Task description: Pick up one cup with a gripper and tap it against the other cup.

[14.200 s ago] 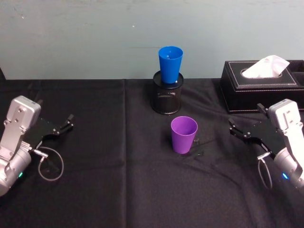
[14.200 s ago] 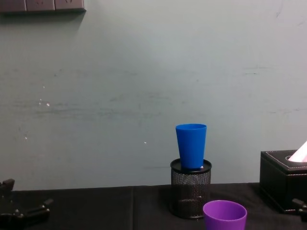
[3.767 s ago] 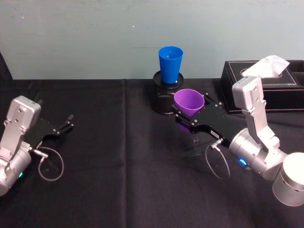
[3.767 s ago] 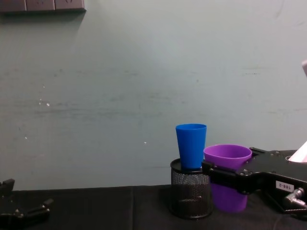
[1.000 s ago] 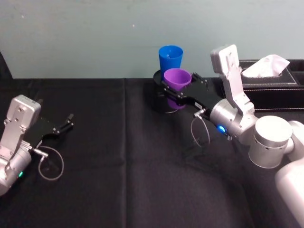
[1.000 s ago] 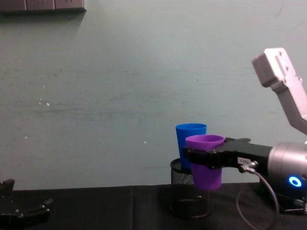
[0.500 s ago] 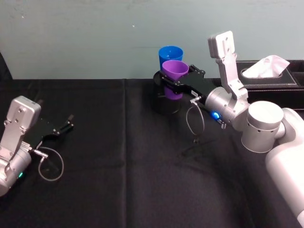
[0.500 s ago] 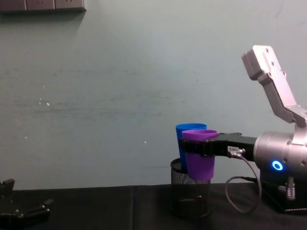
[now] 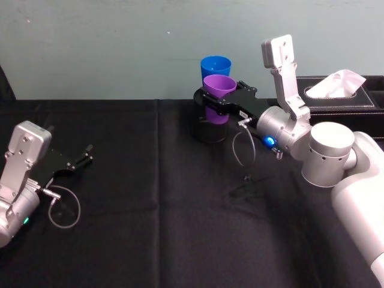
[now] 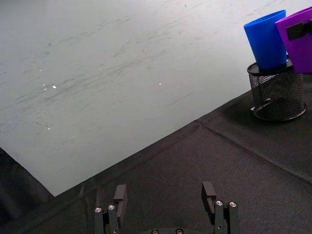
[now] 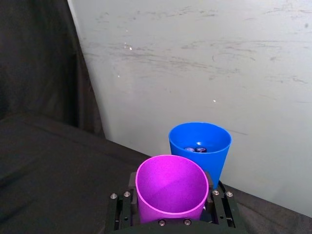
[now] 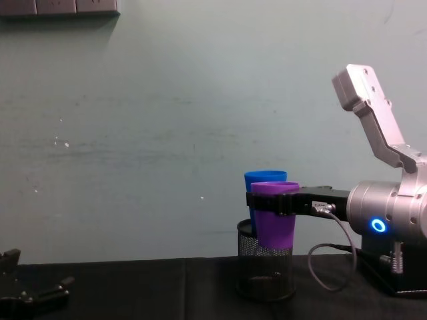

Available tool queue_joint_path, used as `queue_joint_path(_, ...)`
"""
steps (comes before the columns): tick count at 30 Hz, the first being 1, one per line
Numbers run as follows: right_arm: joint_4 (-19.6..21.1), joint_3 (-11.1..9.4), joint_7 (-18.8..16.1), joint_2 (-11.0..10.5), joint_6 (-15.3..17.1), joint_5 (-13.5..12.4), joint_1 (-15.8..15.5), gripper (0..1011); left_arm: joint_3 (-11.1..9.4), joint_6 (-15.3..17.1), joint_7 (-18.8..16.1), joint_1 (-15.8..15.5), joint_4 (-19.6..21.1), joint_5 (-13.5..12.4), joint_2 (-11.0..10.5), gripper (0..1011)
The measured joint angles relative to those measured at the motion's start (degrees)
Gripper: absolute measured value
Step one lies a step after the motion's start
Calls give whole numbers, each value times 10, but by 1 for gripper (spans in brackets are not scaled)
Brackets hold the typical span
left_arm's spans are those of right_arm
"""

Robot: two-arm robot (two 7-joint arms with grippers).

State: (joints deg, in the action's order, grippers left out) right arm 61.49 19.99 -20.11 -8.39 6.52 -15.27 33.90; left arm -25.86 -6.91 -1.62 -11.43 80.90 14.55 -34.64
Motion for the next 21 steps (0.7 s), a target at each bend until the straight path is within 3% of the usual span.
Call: queue_joint_path(21,-1,-1,1,0,1,-2,1,742,0,0,0,0,0,0,0,1000)
